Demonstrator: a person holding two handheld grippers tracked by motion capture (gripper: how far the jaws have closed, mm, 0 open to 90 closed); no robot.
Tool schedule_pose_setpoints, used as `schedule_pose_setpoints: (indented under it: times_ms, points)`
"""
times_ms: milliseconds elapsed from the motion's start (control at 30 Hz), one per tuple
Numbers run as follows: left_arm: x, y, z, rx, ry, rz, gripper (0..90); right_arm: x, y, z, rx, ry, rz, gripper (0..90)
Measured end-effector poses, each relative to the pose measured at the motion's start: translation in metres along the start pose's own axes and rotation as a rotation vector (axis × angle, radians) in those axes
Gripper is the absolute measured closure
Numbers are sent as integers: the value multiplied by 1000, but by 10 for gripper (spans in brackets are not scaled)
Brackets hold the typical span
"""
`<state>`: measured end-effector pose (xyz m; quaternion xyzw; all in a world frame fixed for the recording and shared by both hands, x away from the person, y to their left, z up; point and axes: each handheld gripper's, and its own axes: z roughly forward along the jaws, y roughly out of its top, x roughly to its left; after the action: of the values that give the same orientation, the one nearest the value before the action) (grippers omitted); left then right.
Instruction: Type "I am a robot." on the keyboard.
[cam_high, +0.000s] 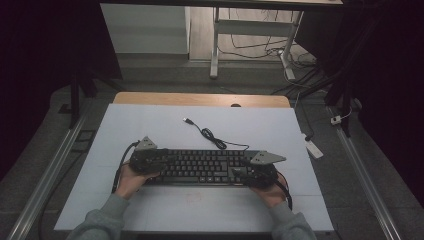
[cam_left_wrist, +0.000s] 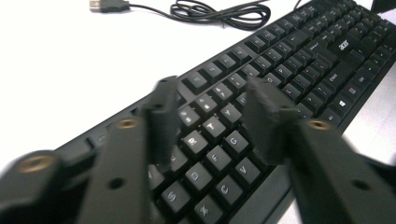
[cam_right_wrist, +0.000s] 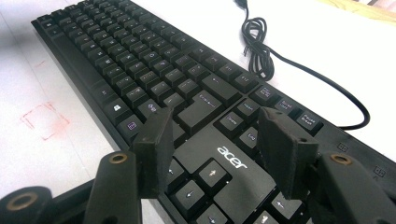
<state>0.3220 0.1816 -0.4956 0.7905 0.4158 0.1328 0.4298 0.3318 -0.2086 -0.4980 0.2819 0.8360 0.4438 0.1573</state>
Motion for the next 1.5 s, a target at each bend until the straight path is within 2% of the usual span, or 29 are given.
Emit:
schedule_pose_setpoints:
  times_ms: [100,200,300,467,533,667,800,900,1067,1300,1400,1500]
  points:
    - [0,-2,-9,2,-2,7,417,-1,0,0,4,0,-1,460]
    - [0,-3,-16,-3,-29,-6,371,-1,0,1,4,-1,-3,461]
    - [-2,-4,-19,5,-34,4,340,-1,0,1,1,-2,-3,461]
    - [-4,-9,-23,13,-29,4,311,-3,0,-1,-5,-5,2,462]
    - [-3,-11,-25,13,-27,-12,301,-3,1,-2,-7,-6,2,462]
    - [-4,-13,-27,19,-30,-15,293,-2,2,0,-17,-2,4,466]
    - [-6,-17,-30,22,-28,-17,287,2,8,3,-34,21,14,471]
    - [-7,-19,-32,26,-13,-13,287,7,16,8,-41,34,-2,485]
    - [-7,-21,-30,37,-3,-10,285,13,27,19,-49,78,-19,584]
    - [-7,-22,-28,44,-4,-7,282,21,39,32,-10,126,-50,837]
    - [-8,-22,-28,42,-6,-3,282,25,44,37,18,137,-59,892]
    - [-8,-21,-28,42,-5,4,282,28,48,43,38,146,-54,895]
